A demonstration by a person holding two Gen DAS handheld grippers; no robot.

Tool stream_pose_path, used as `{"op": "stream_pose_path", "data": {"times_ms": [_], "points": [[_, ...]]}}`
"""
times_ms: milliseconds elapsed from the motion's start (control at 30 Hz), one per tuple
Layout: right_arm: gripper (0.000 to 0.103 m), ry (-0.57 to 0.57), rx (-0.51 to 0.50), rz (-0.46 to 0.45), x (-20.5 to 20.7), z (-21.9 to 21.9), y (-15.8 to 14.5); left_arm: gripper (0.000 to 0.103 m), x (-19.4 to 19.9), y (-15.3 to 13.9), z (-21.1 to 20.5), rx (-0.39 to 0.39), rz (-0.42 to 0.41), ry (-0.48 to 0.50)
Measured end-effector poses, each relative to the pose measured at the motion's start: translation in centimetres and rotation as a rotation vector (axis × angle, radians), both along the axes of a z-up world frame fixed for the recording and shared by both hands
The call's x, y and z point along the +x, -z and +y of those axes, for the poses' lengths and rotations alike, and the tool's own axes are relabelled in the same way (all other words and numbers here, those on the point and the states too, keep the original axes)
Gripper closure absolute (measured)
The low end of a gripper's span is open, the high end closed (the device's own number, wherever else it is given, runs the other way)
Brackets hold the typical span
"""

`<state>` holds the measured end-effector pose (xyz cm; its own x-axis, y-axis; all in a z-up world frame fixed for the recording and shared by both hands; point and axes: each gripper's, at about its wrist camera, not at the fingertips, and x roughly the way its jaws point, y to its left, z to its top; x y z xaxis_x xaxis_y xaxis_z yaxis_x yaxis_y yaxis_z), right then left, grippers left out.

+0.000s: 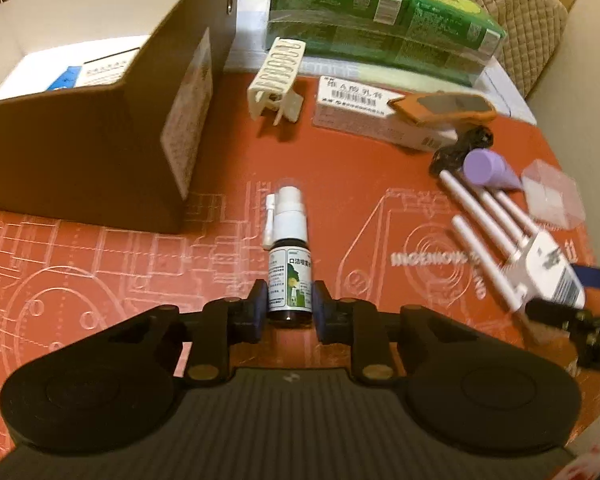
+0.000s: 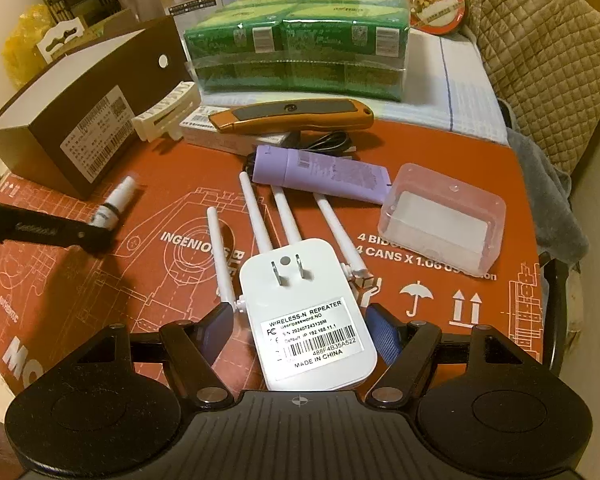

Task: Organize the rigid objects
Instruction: 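Grasp the spray bottle with the left gripper while the right gripper grasps the white repeater, then lift the spray bottle and white repeater and carry them toward the brown box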

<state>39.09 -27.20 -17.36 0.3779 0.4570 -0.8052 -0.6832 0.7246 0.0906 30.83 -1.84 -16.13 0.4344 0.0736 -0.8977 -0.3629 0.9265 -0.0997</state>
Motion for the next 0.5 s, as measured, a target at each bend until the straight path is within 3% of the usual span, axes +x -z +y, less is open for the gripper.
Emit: {"op": "stream_pose_path", "data": {"times_ms": [200, 233, 267, 300, 433, 500], "points": [[0.033, -0.007, 0.004, -0.001, -0.1, 0.4, 0.5, 0.084, -2.5, -0.2, 0.4, 0.008, 0.023, 0.000], [0.034, -0.011, 0.006, -0.003, -0.2, 0.5, 0.5, 0.084, -2.9, -0.2, 0.5, 0.005, 0.026, -0.002], [0.046, -0.019, 0.005, -0.008, -0.3, 0.6, 0.6, 0.084, -3.2, -0.3, 0.5, 0.002, 0.030, -0.001], [0.047, -0.037, -0.003, -0.016, -0.5, 0.8, 0.6, 0.084, -3.4, -0.3, 0.6, -0.001, 0.031, 0.002], [0.049, -0.120, -0.010, -0.022, -1.7, 1.3, 0.6, 0.083, -3.6, -0.3, 0.6, 0.002, 0.027, 0.009], [0.049, -0.126, -0.012, -0.021, -1.9, 1.4, 0.6, 0.077, -3.5, -0.3, 0.6, 0.007, 0.026, 0.009]]}}
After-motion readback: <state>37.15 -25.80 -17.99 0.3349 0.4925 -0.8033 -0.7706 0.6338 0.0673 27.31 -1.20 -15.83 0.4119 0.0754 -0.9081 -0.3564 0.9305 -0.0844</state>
